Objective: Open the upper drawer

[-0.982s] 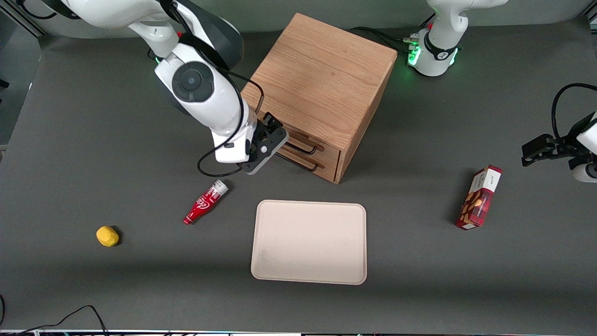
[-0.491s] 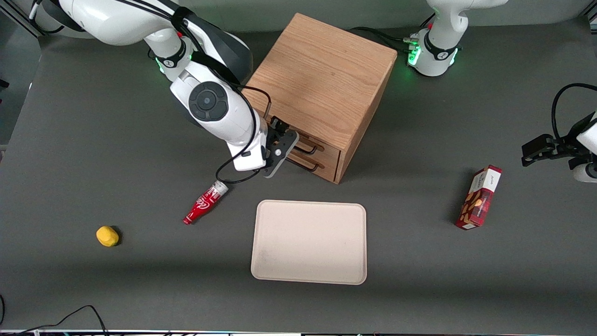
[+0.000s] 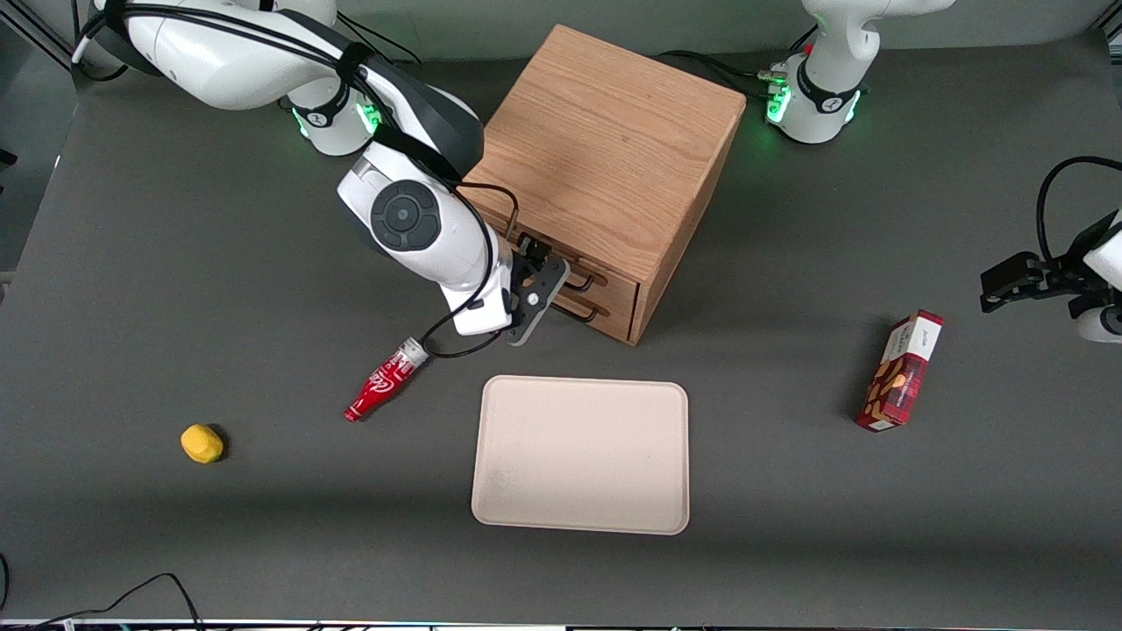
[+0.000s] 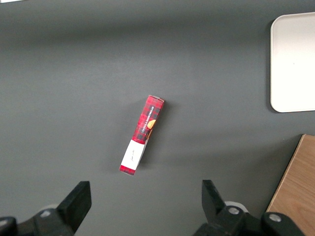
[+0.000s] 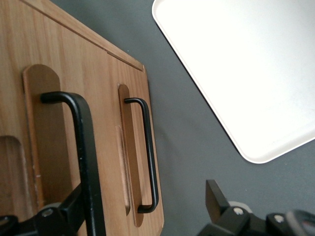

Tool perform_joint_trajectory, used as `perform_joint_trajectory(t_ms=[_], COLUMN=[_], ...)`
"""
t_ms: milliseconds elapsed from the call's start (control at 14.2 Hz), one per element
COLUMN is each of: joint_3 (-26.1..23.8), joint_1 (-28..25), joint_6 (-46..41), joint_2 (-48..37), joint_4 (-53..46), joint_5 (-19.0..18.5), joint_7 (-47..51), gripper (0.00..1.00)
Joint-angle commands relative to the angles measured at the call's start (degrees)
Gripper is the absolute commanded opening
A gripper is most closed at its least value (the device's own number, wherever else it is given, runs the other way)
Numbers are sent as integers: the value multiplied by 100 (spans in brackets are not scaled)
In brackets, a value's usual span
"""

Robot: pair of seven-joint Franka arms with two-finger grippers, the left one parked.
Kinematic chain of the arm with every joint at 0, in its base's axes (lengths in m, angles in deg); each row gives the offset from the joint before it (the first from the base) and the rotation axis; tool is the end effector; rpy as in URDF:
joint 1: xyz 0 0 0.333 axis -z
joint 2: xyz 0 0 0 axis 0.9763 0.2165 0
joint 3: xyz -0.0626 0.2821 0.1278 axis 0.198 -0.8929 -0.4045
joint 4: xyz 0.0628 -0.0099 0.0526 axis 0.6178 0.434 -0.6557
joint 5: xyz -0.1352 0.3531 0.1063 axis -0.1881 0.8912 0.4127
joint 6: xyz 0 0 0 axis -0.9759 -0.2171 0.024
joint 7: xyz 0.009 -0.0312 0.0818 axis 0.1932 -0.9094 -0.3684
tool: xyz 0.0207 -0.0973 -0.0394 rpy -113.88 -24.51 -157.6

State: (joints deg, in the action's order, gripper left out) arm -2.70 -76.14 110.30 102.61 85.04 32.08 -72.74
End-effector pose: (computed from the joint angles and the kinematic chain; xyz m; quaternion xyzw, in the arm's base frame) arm 0.5526 0.4172 0.3960 -0.8869 -0.4429 0.0183 0.1299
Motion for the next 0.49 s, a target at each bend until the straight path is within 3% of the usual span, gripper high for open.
perform_joint_trajectory(t_ms=[0, 421], joint_3=[297, 1158], joint_1=[-30, -39], joint_6=[93, 111], joint_2=[79, 88], joint_4=[-158, -808], joint_5=[-214, -196], joint_7=[-418, -893], gripper=[100, 100])
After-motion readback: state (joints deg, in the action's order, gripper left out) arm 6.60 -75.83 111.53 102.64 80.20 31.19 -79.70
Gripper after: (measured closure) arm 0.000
